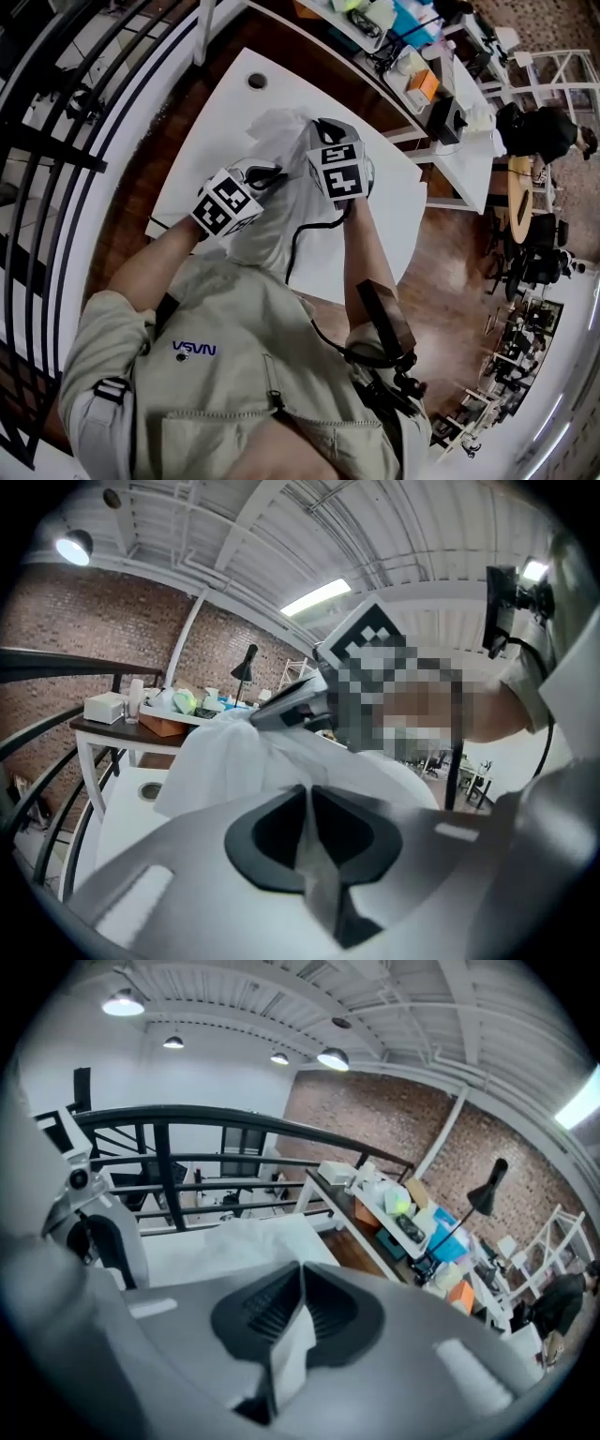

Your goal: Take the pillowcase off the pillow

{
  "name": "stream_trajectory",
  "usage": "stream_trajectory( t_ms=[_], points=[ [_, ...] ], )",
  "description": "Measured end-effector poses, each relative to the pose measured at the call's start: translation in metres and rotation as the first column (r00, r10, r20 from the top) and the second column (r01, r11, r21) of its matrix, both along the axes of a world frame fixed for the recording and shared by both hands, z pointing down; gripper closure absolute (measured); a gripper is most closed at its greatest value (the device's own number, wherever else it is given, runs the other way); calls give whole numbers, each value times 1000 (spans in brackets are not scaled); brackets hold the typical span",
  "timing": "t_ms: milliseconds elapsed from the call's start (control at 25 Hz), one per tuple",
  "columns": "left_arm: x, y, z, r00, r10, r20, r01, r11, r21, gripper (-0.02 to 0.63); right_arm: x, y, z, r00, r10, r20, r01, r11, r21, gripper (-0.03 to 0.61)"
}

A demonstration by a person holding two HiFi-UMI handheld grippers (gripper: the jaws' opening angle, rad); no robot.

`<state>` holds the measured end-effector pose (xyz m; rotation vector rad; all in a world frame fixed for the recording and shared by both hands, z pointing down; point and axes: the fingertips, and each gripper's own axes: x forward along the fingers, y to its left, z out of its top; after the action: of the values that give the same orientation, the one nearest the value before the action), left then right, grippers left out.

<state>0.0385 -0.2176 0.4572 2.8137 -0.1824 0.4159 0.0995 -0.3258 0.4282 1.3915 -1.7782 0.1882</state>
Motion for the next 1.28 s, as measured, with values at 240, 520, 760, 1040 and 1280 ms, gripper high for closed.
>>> stream_trajectory(
  t_ms=[240, 520, 760, 1040, 1280],
  points=[
    [8, 26, -4, 997, 71, -11, -70, 997, 37, 588, 0, -8, -30, 999, -14, 32, 9, 989, 145, 568],
    [1, 37, -8, 996, 79, -37, -78, 996, 32, 588, 52, -7, 2, 988, 150, -22, -150, 988, 39, 569],
    [-9, 39, -2, 996, 79, -36, -80, 997, -18, 588, 116, 38, 58, 906, 423, -9, -420, 895, -152, 569],
    [-14, -18, 18, 996, -92, -13, 91, 993, -69, 580, 97, 30, 37, 938, 305, 166, -297, 952, -70, 491],
    [-20, -54, 41, 978, -181, 106, 177, 983, 45, 517, 76, 57, -6, 908, 288, 305, -323, 944, 71, 463]
  ],
)
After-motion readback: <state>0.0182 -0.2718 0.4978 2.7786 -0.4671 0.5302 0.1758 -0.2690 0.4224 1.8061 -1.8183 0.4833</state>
